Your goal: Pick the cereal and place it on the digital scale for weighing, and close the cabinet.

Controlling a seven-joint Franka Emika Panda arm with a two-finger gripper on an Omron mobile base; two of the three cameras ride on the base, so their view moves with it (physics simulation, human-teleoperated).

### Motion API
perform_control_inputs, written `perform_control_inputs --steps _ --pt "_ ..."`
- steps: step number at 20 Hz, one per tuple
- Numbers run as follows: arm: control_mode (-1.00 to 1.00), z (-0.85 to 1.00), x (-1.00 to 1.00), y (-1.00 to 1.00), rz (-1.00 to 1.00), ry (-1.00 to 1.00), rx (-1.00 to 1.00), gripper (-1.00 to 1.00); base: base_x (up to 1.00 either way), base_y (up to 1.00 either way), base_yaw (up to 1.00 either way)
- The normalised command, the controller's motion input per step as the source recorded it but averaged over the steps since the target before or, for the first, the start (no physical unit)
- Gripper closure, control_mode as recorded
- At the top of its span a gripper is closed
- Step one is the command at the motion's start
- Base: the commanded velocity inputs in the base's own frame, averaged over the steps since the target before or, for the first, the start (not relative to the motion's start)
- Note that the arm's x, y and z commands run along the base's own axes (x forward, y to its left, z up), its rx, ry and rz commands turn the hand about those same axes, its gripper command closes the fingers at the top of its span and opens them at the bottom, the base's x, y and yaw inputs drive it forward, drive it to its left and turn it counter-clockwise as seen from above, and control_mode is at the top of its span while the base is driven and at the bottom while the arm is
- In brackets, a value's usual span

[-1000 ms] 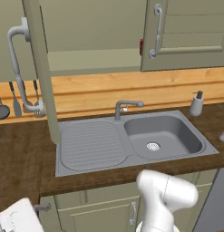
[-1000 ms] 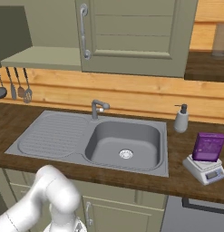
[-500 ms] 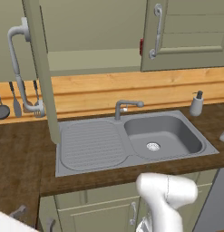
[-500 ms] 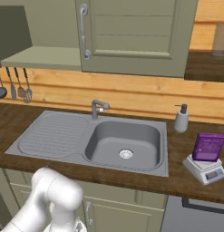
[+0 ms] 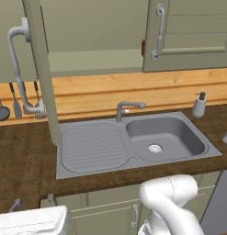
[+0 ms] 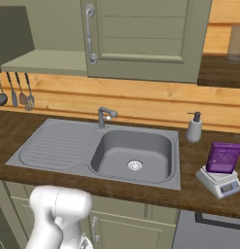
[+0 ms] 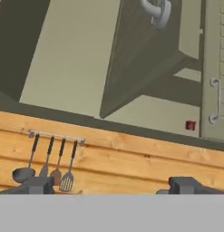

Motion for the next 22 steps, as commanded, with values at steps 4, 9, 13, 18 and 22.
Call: perform_control_inputs --steps 4,9,13,18,22 --pt "-1.00 0.21 0.97 -0.07 0.26 -0.15 0.01 -1.00 0.00 0.00 0.00" --pt "-1.00 0.10 0.33 0.28 0.12 -0.23 0.05 -1.00 0.00 0.00 0.00" --pt "-1.00 0.14 0.00 0.67 0.04 -0.19 0.01 -1.00 0.00 0.00 0.00" --pt "-1.00 0.61 0.04 0.28 0.00 -0.11 0.11 -1.00 0.00 0.00 0.00" --pt "-1.00 0.69 0.34 0.01 0.00 -0.04 0.18 -1.00 0.00 0.00 0.00"
